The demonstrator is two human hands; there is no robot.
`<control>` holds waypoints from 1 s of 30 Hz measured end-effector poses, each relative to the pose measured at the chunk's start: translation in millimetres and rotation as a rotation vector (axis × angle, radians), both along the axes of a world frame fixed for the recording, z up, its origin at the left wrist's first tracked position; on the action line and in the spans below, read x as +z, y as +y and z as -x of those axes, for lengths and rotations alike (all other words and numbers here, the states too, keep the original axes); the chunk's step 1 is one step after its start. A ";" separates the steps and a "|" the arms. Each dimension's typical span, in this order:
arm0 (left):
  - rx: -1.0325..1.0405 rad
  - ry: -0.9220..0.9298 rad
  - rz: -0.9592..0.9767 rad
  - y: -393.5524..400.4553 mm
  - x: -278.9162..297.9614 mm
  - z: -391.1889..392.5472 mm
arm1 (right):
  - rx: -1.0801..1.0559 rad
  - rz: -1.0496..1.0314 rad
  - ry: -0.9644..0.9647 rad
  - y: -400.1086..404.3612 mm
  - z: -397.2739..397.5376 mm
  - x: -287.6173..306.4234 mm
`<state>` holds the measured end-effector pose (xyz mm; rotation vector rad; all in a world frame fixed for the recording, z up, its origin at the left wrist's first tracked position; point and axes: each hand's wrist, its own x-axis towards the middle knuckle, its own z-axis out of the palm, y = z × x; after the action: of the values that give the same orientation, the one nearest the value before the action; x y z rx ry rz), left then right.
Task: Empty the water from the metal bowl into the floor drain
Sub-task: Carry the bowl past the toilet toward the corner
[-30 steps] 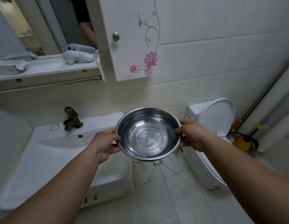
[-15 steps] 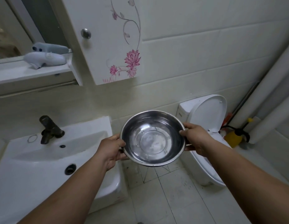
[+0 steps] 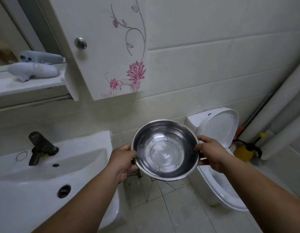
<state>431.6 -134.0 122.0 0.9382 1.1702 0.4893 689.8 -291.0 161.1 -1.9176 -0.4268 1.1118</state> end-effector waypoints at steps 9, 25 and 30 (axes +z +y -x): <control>0.128 0.059 -0.002 -23.3 -12.9 -37.1 | 0.240 0.051 -0.003 18.6 -61.3 -16.9; 0.256 0.116 0.013 -52.2 -44.4 -88.2 | 0.478 0.104 -0.048 52.1 -132.7 -52.6; 0.227 0.137 0.031 -43.0 -59.7 -87.5 | 0.451 0.105 -0.017 56.9 -131.3 -70.1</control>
<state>519.1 -177.0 62.4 0.8264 1.4137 0.5945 821.1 -234.1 91.0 -1.9756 -0.8558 1.4272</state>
